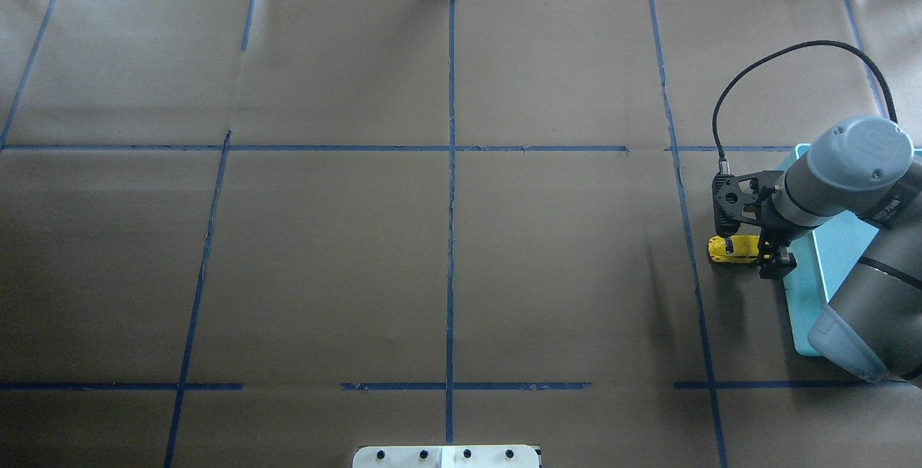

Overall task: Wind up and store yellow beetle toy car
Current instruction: 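Close the right gripper around the yellow car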

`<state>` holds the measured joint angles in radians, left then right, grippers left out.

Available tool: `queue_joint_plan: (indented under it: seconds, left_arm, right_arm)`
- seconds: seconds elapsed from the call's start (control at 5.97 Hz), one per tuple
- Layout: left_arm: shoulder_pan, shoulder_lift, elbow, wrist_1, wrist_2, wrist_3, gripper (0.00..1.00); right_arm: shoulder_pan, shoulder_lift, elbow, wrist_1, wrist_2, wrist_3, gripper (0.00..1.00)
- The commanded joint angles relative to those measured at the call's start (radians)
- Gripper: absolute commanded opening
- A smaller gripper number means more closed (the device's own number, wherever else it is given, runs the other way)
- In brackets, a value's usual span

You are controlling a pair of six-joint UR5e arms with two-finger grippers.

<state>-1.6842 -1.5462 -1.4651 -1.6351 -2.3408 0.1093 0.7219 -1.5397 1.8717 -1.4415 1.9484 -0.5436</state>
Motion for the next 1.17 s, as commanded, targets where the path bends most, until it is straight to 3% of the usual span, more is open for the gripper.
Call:
queue_joint_plan:
  seconds: [0.0,0.17,0.34,0.5,0.67,0.84,1.01]
  left_arm:
    - [0.000,0.000,0.000,0.000,0.000,0.000,1.00]
    - [0.000,0.000,-0.001,0.000,0.000,0.000,1.00]
    - [0.000,0.000,-0.004,-0.002,0.000,0.000,1.00]
    - [0.003,-0.008,-0.010,-0.003,-0.006,0.001,1.00]
    - [0.006,-0.014,-0.012,-0.003,-0.041,-0.002,1.00]
    - [0.006,-0.014,-0.027,0.003,-0.081,-0.013,1.00]
    - [0.012,-0.014,-0.058,0.009,-0.081,-0.081,1.00]
  right_arm:
    - [-0.019,0.015,-0.029,0.000,-0.002,0.002,1.00]
    - [-0.024,0.015,-0.029,0.000,-0.009,0.002,0.90]
    - [-0.025,0.013,-0.029,0.000,-0.019,0.002,0.66]
    - [-0.025,0.013,-0.028,0.000,-0.031,0.004,0.30]
    - [-0.025,0.013,-0.028,0.000,-0.032,0.004,0.11]
    - [-0.024,0.015,-0.007,0.000,-0.034,0.007,0.00]
    - [-0.016,0.007,0.077,-0.019,-0.026,0.010,0.00]
